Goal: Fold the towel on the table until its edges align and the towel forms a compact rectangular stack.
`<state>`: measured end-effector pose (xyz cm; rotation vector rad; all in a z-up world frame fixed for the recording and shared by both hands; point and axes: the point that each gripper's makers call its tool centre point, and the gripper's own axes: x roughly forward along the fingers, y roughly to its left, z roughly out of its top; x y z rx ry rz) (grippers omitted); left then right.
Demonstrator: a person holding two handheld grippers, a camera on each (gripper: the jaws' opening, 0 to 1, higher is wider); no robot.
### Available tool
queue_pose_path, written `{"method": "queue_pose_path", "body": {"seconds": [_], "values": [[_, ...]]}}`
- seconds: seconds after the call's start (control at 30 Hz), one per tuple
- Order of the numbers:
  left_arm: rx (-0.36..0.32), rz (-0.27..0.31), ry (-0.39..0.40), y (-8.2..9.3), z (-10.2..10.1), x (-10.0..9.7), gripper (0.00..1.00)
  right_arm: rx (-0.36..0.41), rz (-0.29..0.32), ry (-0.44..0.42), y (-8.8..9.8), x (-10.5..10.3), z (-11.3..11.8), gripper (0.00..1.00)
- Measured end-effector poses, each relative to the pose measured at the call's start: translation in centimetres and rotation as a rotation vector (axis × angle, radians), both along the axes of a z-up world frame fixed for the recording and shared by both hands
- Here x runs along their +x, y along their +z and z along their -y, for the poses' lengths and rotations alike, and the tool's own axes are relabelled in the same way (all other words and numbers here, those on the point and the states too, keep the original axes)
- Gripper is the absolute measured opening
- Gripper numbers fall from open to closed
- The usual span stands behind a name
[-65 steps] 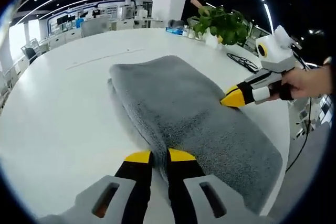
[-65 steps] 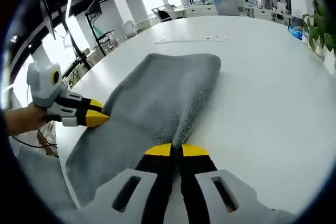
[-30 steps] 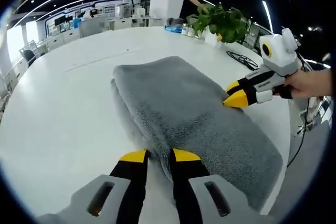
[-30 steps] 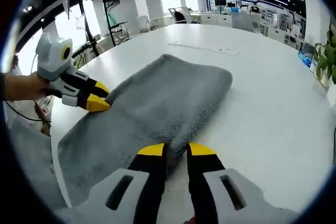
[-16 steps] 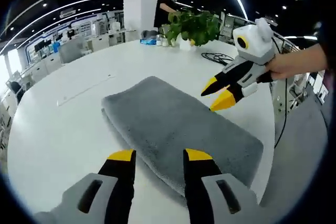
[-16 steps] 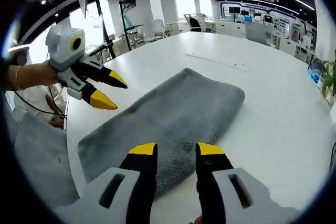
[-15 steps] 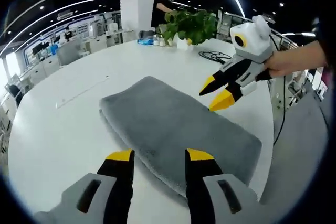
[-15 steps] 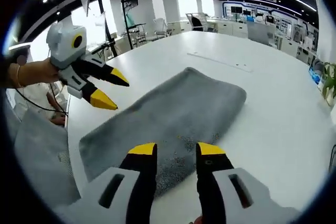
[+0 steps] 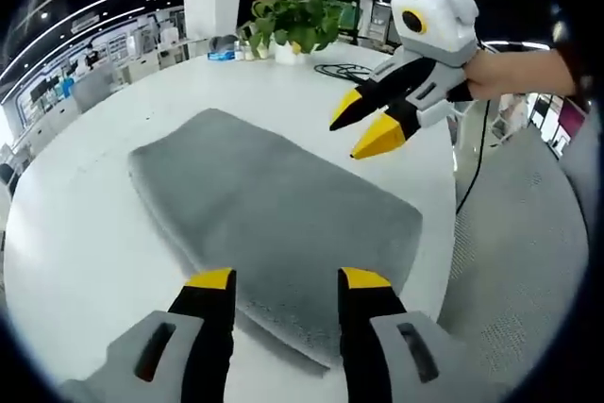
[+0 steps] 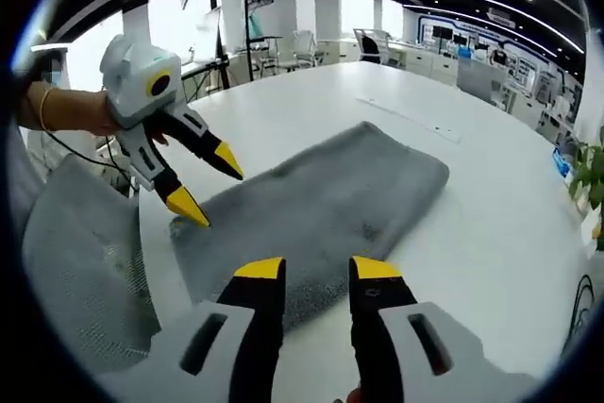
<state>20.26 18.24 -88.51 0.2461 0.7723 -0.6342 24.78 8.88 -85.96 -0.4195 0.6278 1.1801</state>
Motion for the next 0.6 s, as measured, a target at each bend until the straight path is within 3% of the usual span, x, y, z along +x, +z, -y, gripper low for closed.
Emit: {"method": "queue_pose_path", "body": {"seconds": [0.4,0.5,0.6], "values": [[0.049,-0.012,-0.196,-0.9,3.0,-3.3,0.48,-0.051,-0.030,0.081,-1.6,-4.0,0.1,0.31],[0.024,-0.029,-0.208,-1.3,3.7,-4.1,0.45,-0.074,-0.020,0.121,-2.0,-4.3,0.1,0.30],[0.052,-0.024,-0.244,-1.6,4.0,-4.7,0.33,-0.075,-0.016,0.140,-2.4,-4.9,0.1,0.28]]}}
